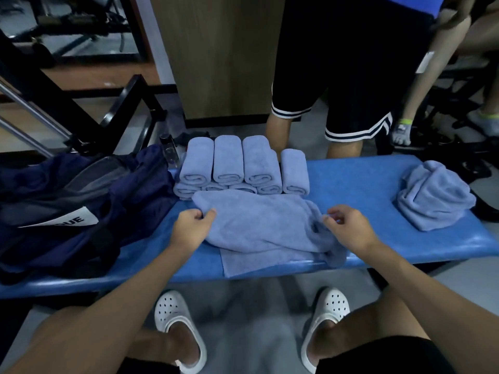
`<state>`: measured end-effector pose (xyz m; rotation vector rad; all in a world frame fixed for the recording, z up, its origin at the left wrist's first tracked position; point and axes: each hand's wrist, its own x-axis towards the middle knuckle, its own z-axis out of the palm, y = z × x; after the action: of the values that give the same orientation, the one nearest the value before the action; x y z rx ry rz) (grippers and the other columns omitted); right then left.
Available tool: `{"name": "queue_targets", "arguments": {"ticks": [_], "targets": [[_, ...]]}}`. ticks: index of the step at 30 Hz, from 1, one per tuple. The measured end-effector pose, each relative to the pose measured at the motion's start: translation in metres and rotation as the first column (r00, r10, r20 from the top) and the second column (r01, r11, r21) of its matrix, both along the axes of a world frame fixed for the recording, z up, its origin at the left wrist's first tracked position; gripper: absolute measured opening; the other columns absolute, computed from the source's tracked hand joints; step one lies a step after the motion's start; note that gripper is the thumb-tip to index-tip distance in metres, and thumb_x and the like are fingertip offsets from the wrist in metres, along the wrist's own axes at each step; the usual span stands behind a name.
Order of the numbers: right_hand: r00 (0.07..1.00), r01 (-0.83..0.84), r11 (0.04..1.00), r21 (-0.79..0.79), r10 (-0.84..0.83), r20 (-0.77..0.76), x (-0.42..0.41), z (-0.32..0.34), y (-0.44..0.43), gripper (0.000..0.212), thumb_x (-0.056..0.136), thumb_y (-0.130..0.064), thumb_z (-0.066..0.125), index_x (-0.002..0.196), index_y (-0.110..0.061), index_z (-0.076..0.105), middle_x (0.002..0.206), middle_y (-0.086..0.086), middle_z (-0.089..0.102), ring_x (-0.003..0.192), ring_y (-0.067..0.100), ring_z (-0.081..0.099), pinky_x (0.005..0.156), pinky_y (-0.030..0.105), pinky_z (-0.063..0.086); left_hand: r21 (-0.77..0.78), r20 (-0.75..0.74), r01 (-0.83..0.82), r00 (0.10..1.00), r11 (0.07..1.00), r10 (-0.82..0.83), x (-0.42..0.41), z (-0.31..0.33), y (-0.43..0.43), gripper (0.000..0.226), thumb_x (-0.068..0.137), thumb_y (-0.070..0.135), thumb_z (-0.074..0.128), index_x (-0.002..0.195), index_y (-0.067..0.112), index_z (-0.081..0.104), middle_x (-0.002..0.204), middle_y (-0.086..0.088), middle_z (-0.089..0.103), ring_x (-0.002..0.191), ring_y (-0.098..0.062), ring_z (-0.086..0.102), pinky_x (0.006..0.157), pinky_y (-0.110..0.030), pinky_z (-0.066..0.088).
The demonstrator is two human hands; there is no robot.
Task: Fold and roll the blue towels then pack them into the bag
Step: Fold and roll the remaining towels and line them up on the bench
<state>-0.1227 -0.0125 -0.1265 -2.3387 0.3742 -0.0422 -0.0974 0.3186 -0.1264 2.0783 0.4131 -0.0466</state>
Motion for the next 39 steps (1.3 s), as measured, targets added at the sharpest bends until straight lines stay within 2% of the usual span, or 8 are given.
{"name": "queue_targets", "arguments": {"ticks": [7, 12, 19, 27, 30, 33, 35, 39], "targets": [[0.995, -0.099, 0.995, 0.003, 0.099, 0.013, 0.039, 0.001, 0.021, 0.033, 0.090, -0.022, 0.067, 0.119, -0.008, 0.060, 0.098, 0.000, 0.062, 0.091, 0.019, 0.058, 0.087, 0.032, 0.049, -0.009, 0.117, -0.070, 0.991, 0.997, 0.071, 0.015, -0.008, 0.000, 0.052, 0.094, 0.026, 0.063, 0.059, 0.016, 0.027, 0.052, 0.002, 0.029, 0.050, -0.015, 0.030, 0.051, -0.031, 0.023], [0.993, -0.116, 0.993, -0.026, 0.116, -0.014, 0.062, -0.010, 0.030, 0.024, 0.088, -0.022, 0.068, 0.110, -0.013, 0.064, 0.093, 0.000, 0.064, 0.096, 0.025, 0.063, 0.089, 0.043, 0.052, -0.032, 0.205, -0.083, 0.975, 0.996, 0.088, 0.023, -0.015, 0.007, 0.054, 0.093, 0.023, 0.065, 0.058, 0.016, 0.025, 0.053, -0.001, 0.024, 0.051, -0.016, 0.025, 0.052, -0.030, 0.023], [0.992, -0.124, 0.989, -0.075, 0.124, -0.001, 0.078, -0.018, 0.035, 0.017, 0.087, -0.009, 0.064, 0.102, -0.016, 0.065, 0.076, -0.005, 0.059, 0.088, 0.025, 0.060, 0.079, 0.035, 0.050, -0.014, 0.268, -0.065, 0.961, 0.998, 0.066, 0.030, -0.009, 0.010, 0.049, 0.096, 0.015, 0.061, 0.059, 0.014, 0.028, 0.056, -0.005, 0.025, 0.051, -0.010, 0.023, 0.047, -0.026, 0.022], [0.986, -0.133, 0.955, 0.265, 0.101, 0.131, 0.064, 0.019, 0.028, 0.041, 0.090, 0.011, 0.048, 0.080, -0.022, 0.070, 0.085, 0.000, 0.067, 0.079, 0.014, 0.058, 0.067, 0.007, 0.044, -0.119, 0.327, 0.011, 0.945, 0.993, 0.028, 0.031, 0.018, 0.022, 0.043, 0.098, 0.017, 0.060, 0.072, -0.014, 0.046, 0.062, -0.007, 0.040, 0.060, -0.018, 0.034, 0.057, -0.032, 0.034], [0.992, -0.088, 0.911, 0.404, 0.042, 0.123, 0.054, 0.049, 0.019, 0.044, 0.090, 0.011, 0.043, 0.082, -0.022, 0.071, 0.087, 0.000, 0.069, 0.081, 0.011, 0.059, 0.067, 0.011, 0.044, -0.179, 0.380, 0.028, 0.924, 0.983, 0.043, 0.026, 0.046, 0.023, 0.038, 0.098, 0.019, 0.060, 0.084, -0.015, 0.057, 0.066, -0.013, 0.051, 0.063, -0.020, 0.043, 0.060, -0.035, 0.046], [0.994, -0.050, 0.827, 0.560, -0.010, 0.105, 0.043, 0.080, 0.007, 0.044, 0.086, 0.015, 0.039, 0.086, -0.015, 0.071, 0.076, 0.000, 0.069, 0.069, 0.015, 0.055, 0.055, 0.020, 0.042, -0.202, 0.437, 0.069, 0.899, 0.977, 0.027, 0.018, 0.081, 0.022, 0.030, 0.099, 0.017, 0.058, 0.089, -0.010, 0.065, 0.068, -0.025, 0.055, 0.062, -0.021, 0.048, 0.056, -0.026, 0.050], [0.990, -0.068, 0.747, 0.661, -0.033, 0.138, 0.035, 0.100, 0.001, 0.041, 0.084, 0.018, 0.040, 0.087, -0.010, 0.070, 0.072, 0.001, 0.069, 0.068, 0.018, 0.055, 0.057, 0.022, 0.045, -0.178, 0.473, 0.139, 0.880, 0.974, -0.039, 0.012, 0.102, 0.024, 0.027, 0.099, 0.020, 0.058, 0.090, -0.003, 0.067, 0.078, -0.034, 0.059, 0.063, -0.022, 0.050, 0.061, -0.033, 0.049], [0.968, -0.082, 0.658, 0.748, -0.128, 0.218, 0.024, 0.130, -0.002, 0.018, 0.089, 0.003, 0.055, 0.086, -0.006, 0.070, 0.076, 0.007, 0.066, 0.076, 0.020, 0.059, 0.068, 0.026, 0.049, -0.147, 0.542, 0.198, 0.835, 0.969, -0.089, -0.001, 0.137, 0.023, 0.022, 0.100, 0.018, 0.057, 0.088, 0.028, 0.073, 0.089, -0.022, 0.071, 0.077, -0.020, 0.060, 0.075, -0.038, 0.052]]}}
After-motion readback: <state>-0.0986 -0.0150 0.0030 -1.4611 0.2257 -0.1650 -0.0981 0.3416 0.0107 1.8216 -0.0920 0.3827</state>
